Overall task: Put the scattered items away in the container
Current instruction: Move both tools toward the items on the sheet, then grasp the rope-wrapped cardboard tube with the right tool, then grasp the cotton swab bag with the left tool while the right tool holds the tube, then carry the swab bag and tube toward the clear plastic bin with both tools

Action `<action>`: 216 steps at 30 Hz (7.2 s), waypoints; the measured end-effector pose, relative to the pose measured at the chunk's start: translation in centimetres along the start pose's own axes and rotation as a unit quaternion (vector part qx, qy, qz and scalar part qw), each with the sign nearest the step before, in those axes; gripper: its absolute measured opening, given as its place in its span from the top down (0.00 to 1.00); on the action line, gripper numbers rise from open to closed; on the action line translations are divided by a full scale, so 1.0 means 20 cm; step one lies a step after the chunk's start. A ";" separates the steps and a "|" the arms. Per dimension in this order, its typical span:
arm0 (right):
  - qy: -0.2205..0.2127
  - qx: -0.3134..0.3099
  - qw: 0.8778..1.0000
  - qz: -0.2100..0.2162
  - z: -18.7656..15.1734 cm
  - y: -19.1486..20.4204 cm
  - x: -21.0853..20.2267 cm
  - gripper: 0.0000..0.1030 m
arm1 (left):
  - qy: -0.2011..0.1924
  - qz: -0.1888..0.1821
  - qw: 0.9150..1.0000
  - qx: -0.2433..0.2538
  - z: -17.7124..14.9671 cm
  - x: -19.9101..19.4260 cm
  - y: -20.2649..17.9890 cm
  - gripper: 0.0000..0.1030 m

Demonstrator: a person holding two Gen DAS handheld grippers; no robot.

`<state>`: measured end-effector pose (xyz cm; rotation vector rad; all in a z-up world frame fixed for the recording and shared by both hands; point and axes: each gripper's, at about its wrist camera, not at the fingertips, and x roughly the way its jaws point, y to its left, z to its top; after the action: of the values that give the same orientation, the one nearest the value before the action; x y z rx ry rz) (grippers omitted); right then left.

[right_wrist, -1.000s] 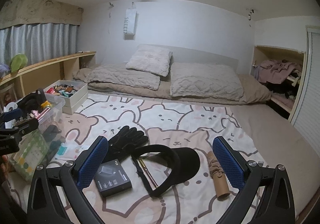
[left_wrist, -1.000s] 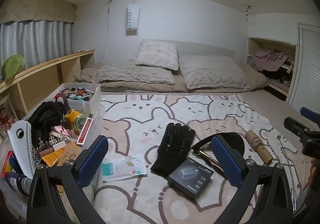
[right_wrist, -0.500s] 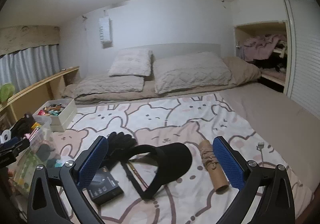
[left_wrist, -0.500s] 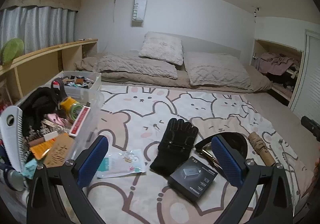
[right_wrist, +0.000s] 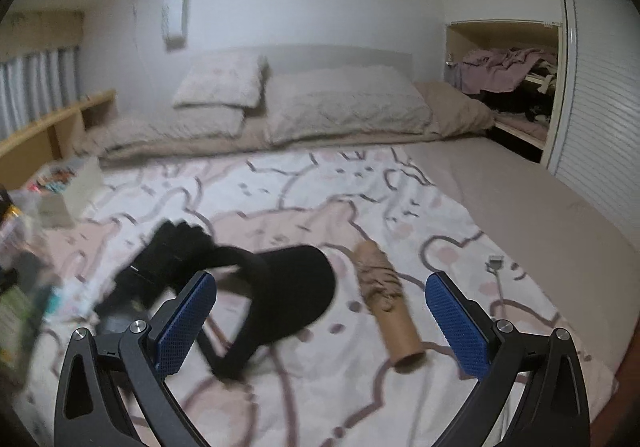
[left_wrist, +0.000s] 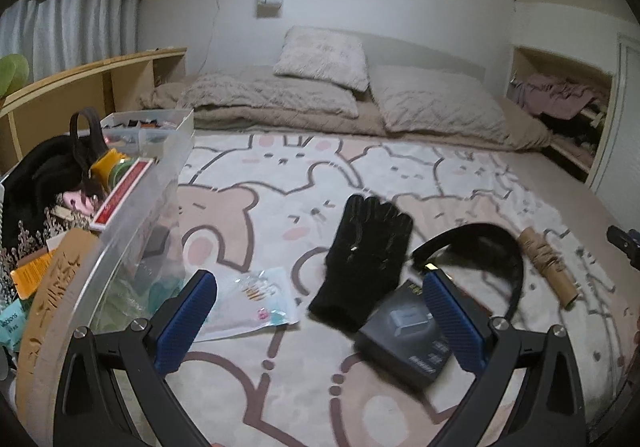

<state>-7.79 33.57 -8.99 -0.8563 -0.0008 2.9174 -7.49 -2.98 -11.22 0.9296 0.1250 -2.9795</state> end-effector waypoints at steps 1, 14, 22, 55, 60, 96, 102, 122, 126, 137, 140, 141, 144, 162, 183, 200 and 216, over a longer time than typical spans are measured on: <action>0.005 -0.003 1.000 -0.006 -0.01 -0.01 0.03 0.00 | 0.004 0.004 1.000 0.001 -0.01 0.02 0.01 0.00; 0.064 -0.033 0.995 -0.062 -0.19 -0.20 0.38 0.00 | 0.059 0.063 0.996 0.013 -0.14 0.26 0.14 0.00; 0.094 -0.043 0.991 -0.080 -0.26 -0.27 0.56 0.00 | 0.109 0.097 0.988 0.046 -0.24 0.42 0.17 0.00; 0.139 -0.075 0.985 -0.075 -0.38 -0.27 0.80 0.54 | 0.148 0.088 0.977 0.127 -0.35 0.79 0.05 0.72; 0.128 -0.072 0.987 -0.064 -0.38 -0.27 0.78 0.56 | 0.138 0.076 0.979 0.131 -0.34 0.76 0.05 0.81; 0.135 0.001 0.988 0.076 -0.58 -0.22 0.12 0.58 | 0.156 -0.037 0.982 0.097 -0.63 0.00 -0.08 0.99; 0.153 0.010 0.984 0.091 -0.67 -0.22 0.08 0.58 | 0.190 -0.052 0.976 0.097 -0.74 -0.12 -0.08 0.99; 0.181 -0.003 0.980 0.080 -0.78 -0.17 0.17 0.58 | 0.157 0.045 0.986 0.030 -0.28 0.44 0.04 0.08; 0.178 -0.013 0.981 0.075 -0.78 -0.15 0.18 0.58 | 0.181 0.066 0.981 0.011 -0.25 0.62 0.05 0.07; 0.180 -0.005 0.981 0.077 -0.78 -0.15 0.20 0.57 | 0.249 0.074 0.963 0.068 -0.42 0.72 -0.03 0.07; 0.180 -0.001 0.981 0.077 -0.78 -0.16 0.20 0.57 | 0.252 0.067 0.962 0.085 -0.47 0.65 -0.04 0.07; 0.180 -0.001 0.981 0.077 -0.78 -0.16 0.19 0.57 | 0.254 0.064 0.961 0.091 -0.49 0.62 -0.04 0.07; 0.178 -0.002 0.981 0.076 -0.78 -0.15 0.19 0.56 | 0.258 0.062 0.958 0.108 -0.53 0.54 -0.04 0.07; 0.184 -0.035 0.978 0.092 -0.80 -0.06 0.18 0.15 | 0.277 0.084 0.956 0.042 -0.60 0.43 0.15 0.00; 0.142 -0.028 0.989 0.029 -0.61 -0.09 0.18 0.15 | 0.226 0.026 0.974 0.013 -0.57 0.44 0.18 0.37; 0.196 -0.090 0.976 0.012 -0.62 -0.03 0.37 0.46 | 0.221 -0.004 0.975 -0.016 -0.56 0.42 0.22 0.48; 0.133 -0.030 0.989 0.051 -0.53 -0.07 0.18 0.47 | 0.191 -0.021 0.981 -0.024 -0.53 0.31 0.19 0.57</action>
<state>-4.91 34.92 -19.76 -1.2845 -0.0242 2.8824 -6.53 -5.87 -23.66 1.4961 0.2226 -2.7800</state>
